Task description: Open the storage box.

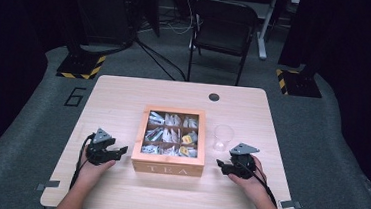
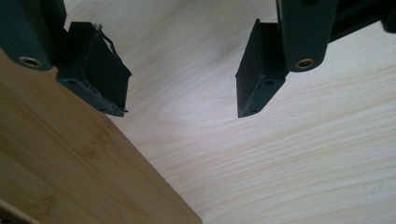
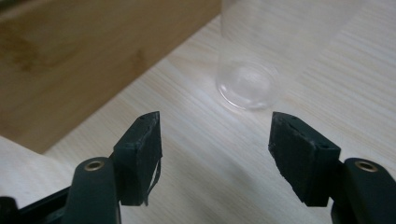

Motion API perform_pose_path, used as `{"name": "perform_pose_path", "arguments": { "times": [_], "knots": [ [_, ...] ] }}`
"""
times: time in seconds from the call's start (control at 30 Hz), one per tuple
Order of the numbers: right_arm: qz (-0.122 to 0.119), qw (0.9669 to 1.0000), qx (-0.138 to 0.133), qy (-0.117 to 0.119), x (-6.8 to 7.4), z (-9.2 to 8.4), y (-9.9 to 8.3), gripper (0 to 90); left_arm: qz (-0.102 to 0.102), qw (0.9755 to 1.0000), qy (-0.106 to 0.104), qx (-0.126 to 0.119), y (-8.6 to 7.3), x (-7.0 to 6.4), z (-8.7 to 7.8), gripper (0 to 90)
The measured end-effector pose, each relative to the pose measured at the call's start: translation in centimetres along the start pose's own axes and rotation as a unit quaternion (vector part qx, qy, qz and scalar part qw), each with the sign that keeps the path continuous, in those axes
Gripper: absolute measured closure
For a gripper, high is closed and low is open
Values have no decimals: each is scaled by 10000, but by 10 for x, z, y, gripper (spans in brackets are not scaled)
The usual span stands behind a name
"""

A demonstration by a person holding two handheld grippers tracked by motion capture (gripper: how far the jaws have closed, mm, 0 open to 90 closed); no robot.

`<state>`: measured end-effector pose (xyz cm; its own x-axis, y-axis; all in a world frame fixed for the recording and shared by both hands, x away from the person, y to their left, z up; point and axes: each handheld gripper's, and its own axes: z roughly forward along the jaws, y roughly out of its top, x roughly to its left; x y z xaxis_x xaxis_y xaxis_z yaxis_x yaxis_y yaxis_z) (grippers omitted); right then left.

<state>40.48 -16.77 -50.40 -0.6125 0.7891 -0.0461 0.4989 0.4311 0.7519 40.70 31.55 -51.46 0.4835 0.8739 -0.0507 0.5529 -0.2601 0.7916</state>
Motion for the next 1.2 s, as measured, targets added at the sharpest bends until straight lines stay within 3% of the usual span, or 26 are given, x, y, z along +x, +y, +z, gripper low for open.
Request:
{"name": "perform_pose_path", "arguments": {
  "times": [0.3,0.6,0.87,1.2],
  "knots": [
    [-74,9998,-52,159,11,-8,7,406,39,9999,-33,-134,4,-3,-6,380],
    [-123,9991,-299,289,20,-16,12,462,79,9996,-89,-237,6,-8,-15,402],
    [-173,9987,-327,350,26,-23,15,526,-15,9992,-280,-298,5,-9,-26,460],
    [-88,9962,-584,648,33,-39,16,577,-80,9978,-460,-472,2,-17,-45,484]
  ]
}}
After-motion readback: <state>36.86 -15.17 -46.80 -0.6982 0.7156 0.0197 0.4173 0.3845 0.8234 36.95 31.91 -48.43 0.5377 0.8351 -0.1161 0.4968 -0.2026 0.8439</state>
